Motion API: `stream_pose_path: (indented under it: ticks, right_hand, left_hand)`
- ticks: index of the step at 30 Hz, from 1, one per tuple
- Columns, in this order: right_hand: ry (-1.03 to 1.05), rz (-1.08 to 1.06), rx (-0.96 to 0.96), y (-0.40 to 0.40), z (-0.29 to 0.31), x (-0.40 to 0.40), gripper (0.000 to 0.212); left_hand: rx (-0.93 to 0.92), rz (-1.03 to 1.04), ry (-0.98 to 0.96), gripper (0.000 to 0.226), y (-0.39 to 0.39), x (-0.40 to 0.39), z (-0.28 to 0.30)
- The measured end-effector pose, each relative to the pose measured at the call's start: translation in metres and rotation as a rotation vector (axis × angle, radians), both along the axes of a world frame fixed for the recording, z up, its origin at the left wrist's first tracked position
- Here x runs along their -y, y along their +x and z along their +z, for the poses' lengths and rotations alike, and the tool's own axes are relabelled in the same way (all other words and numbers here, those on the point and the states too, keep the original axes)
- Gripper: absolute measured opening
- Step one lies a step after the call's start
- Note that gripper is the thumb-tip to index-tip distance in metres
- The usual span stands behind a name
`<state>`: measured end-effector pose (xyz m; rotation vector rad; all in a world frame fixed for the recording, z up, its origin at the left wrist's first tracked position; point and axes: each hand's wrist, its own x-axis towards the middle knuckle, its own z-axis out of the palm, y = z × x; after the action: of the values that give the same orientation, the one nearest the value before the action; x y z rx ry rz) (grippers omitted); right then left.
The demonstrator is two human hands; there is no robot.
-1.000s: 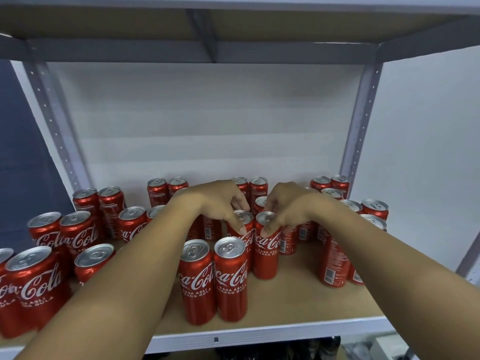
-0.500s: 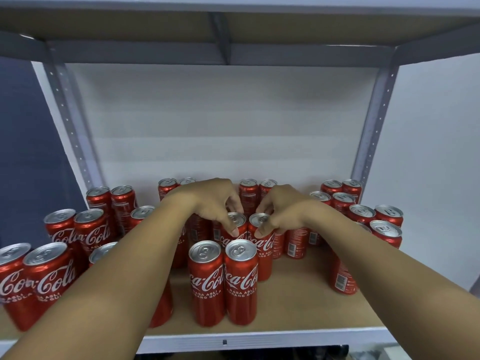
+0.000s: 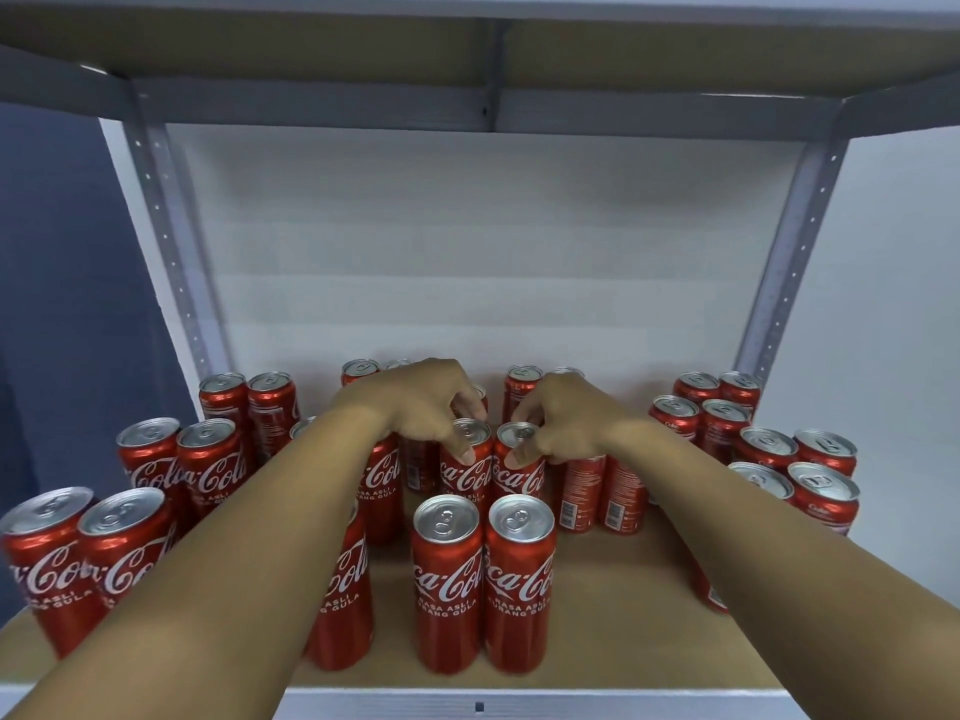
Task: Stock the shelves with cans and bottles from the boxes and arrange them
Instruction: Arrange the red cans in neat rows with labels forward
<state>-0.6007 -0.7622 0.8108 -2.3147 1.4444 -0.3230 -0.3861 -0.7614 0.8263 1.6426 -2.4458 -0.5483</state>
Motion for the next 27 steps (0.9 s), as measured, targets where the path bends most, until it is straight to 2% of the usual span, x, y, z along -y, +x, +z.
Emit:
stream_pose_path:
  ticks: [16,27]
  right_hand:
    - [0.017,-0.008,0.094,0.0054,-0.0002,0.0029,0.034]
    - [0.027,-0.033,0.086,0.0057,-0.0009,-0.0015,0.033]
  left_hand:
    - [0.045,-0.005,-0.028,0.056,0.0033,0.0043,0.0055]
    - [0.056,0.015,-0.012,0.062,0.0023,0.0012,0.0033]
